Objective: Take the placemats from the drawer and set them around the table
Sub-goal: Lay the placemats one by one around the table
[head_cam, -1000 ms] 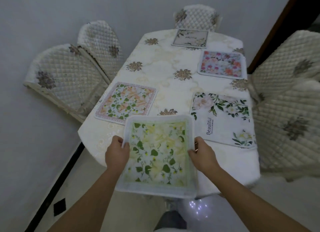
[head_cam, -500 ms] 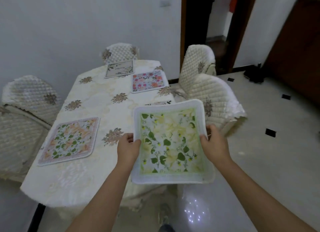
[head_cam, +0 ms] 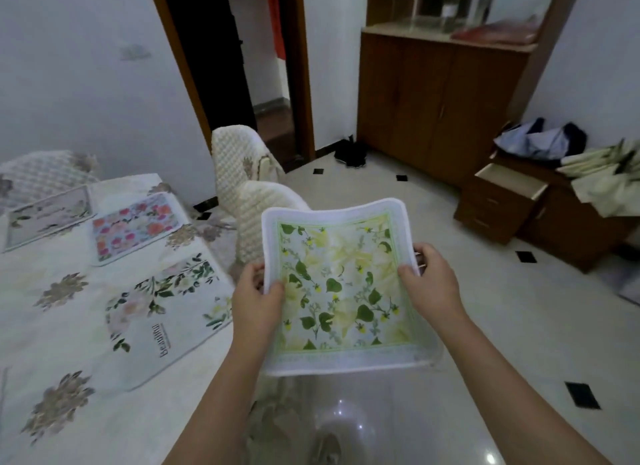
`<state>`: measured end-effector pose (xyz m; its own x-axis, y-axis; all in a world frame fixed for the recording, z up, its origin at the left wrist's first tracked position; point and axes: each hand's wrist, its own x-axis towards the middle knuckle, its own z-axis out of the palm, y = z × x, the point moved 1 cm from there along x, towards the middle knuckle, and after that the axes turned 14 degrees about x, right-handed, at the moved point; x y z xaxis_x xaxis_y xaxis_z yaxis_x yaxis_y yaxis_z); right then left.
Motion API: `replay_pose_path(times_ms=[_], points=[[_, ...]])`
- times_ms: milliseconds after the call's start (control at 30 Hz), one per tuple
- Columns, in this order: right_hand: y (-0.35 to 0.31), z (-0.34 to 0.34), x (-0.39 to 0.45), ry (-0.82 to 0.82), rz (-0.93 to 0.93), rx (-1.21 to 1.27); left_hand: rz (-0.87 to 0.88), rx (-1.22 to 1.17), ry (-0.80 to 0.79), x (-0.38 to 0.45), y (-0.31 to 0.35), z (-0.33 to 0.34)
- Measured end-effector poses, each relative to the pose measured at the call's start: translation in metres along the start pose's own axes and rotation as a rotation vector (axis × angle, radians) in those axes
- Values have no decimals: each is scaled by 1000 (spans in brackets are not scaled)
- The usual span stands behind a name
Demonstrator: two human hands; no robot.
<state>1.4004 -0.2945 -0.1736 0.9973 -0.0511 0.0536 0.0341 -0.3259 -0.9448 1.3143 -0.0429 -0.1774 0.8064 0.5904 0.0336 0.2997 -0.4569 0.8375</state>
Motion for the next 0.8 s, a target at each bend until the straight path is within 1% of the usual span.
replay_pose_path(times_ms=[167,267,433,567,800], points=[[10,-12,38,49,25,-117,25,-48,-42,54,8,35],[10,-6,66,67,27,-214,54,-15,-55,91,13,54],[11,9,115,112,83,-293,100,16,-139,158,21,84],[18,12,148,157,120,-296,168,95,-184,201,29,108],[41,9,209,220,176,-269,233,164,-240,260,60,153]])
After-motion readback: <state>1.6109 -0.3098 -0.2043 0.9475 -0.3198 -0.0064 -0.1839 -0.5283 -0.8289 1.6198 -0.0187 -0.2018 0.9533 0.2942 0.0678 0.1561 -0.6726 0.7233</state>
